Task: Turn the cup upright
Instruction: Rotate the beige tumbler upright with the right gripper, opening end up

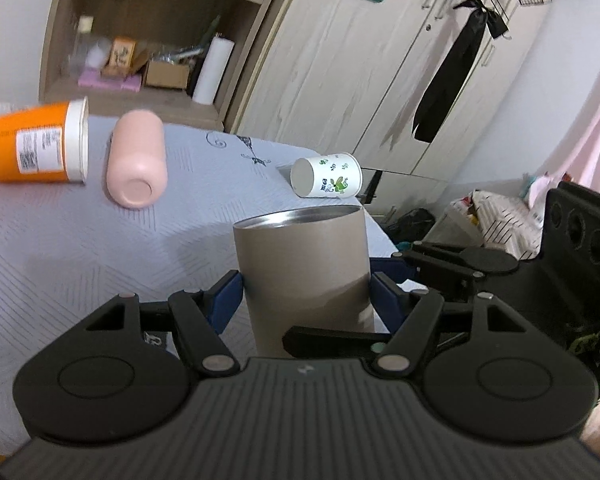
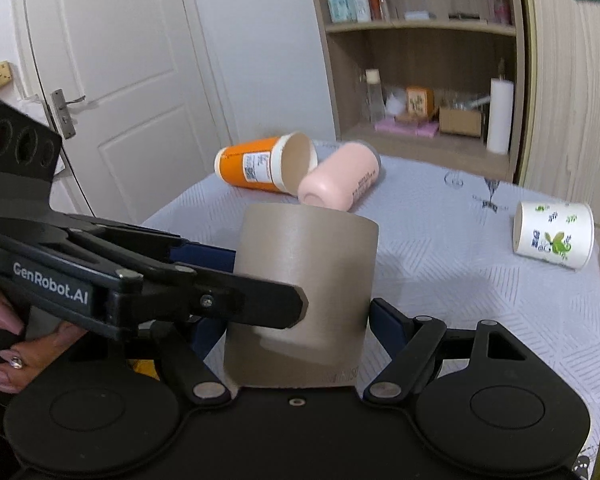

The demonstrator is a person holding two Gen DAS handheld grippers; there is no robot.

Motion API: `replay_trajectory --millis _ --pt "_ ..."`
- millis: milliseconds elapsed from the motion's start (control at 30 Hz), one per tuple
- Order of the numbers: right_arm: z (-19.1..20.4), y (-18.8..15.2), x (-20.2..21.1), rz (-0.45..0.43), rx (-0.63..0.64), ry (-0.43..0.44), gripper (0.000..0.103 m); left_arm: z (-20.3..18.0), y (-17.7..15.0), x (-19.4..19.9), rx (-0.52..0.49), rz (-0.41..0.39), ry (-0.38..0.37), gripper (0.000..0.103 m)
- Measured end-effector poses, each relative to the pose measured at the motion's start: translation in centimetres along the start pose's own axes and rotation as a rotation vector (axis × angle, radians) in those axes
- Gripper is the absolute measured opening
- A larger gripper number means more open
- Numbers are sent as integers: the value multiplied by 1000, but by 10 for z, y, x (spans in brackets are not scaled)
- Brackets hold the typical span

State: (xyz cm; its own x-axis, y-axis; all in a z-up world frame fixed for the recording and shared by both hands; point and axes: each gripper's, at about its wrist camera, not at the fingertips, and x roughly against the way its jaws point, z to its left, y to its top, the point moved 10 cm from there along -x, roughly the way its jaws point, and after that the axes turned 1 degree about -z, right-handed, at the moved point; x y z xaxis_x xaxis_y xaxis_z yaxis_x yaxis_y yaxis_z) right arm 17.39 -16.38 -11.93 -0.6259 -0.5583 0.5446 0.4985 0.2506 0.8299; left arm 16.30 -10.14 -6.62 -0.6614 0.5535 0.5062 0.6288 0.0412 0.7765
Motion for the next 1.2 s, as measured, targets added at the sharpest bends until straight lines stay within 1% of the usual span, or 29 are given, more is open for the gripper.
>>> replay_trajectory --millis 167,333,500,667,800,1033,1133,1200 --pt "5 1 -3 -31 51 -57 82 -3 3 3 -48 -24 30 68" --pt "3 5 -7 -56 52 -59 82 0 9 3 -74 -28 45 68" --pt "9 8 -12 -90 133 -96 82 2 11 5 -111 -42 54 68" --pt "1 10 -18 -106 69 -73 82 7 14 -3 -109 -48 68 68" --pt "-3 14 -25 -123 96 -125 82 10 21 -11 -102 -54 60 68" --pt "-9 29 -37 -192 200 -204 82 16 36 -19 -166 -91 80 68" --pt "-13 33 -46 -216 230 -216 82 24 39 -26 -184 -91 93 68" --pt "-17 34 -53 -216 239 -219 82 29 39 -32 -194 -87 90 68"
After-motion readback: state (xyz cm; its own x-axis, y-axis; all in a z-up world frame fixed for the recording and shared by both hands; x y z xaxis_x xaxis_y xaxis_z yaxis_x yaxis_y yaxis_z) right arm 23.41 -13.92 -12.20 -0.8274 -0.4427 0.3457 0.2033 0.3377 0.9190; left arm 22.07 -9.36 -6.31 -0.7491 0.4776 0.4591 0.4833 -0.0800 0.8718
